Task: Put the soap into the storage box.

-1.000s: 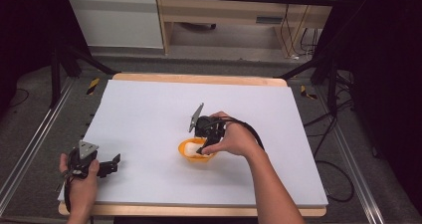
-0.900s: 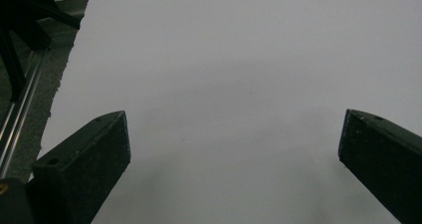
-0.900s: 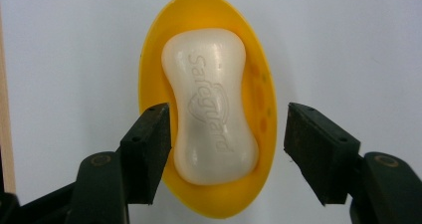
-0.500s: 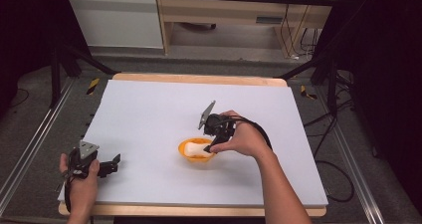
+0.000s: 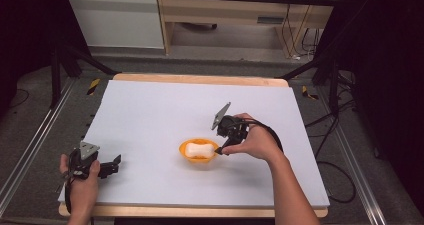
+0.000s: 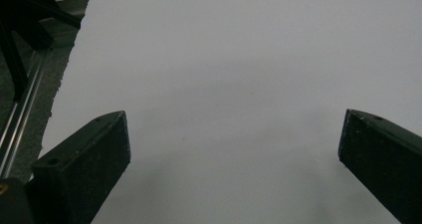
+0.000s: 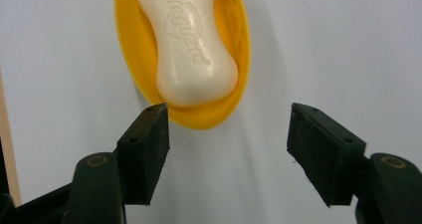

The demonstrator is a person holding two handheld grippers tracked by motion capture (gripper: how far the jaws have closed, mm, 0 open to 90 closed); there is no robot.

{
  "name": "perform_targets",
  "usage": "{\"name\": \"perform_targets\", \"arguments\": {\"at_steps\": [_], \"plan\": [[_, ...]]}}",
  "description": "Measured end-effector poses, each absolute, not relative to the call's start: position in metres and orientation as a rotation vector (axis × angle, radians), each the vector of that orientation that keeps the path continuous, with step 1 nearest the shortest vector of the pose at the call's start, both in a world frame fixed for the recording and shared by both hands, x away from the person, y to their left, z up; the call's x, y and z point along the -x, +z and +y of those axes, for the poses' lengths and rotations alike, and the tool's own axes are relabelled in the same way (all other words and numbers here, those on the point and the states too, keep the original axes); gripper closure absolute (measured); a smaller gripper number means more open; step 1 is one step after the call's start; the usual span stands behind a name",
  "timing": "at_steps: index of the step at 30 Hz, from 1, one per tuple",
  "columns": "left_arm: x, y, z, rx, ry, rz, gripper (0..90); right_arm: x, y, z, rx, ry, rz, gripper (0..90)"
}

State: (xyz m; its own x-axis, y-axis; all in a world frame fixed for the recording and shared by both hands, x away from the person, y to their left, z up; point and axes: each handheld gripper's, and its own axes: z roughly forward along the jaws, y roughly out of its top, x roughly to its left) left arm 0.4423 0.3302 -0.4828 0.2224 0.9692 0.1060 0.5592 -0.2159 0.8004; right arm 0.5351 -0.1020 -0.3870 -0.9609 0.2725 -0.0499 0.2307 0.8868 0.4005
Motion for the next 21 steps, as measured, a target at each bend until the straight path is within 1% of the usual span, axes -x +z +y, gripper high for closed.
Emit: {"name": "perform_targets", "arguments": {"at_steps": [5, 9, 11, 13, 15, 16, 19, 21], "plan": [[-0.442, -0.483, 0.33, -1.871, 0.832, 1.409, 0.0, -0.534, -0.389, -0.115, -0.425, 0.619, 2.942, 33.1], [-0.442, -0.483, 0.33, -1.871, 0.831, 1.41, 0.0, -0.534, -0.392, -0.124, -0.451, 0.611, 2.946, 30.8], [-0.443, -0.483, 0.33, -1.871, 0.832, 1.41, 0.0, -0.532, -0.394, -0.129, -0.499, 0.613, 2.94, 26.7], [-0.443, -0.483, 0.33, -1.872, 0.831, 1.409, 0.0, -0.532, -0.396, -0.133, -0.556, 0.58, 2.934, 19.8], [-0.443, -0.483, 0.33, -1.872, 0.832, 1.409, 0.0, -0.532, -0.399, -0.139, -0.603, 0.565, 2.922, 9.3], [-0.442, -0.483, 0.33, -1.871, 0.832, 1.409, 0.0, -0.532, -0.4, -0.141, -0.613, 0.557, 2.923, 6.5], [-0.442, -0.483, 0.33, -1.872, 0.833, 1.409, 0.0, -0.53, -0.403, -0.148, -0.649, 0.576, 2.926, 1.3], [-0.442, -0.483, 0.33, -1.873, 0.834, 1.409, 0.0, -0.528, -0.404, -0.155, -0.66, 0.592, 2.906, 1.4]]}}
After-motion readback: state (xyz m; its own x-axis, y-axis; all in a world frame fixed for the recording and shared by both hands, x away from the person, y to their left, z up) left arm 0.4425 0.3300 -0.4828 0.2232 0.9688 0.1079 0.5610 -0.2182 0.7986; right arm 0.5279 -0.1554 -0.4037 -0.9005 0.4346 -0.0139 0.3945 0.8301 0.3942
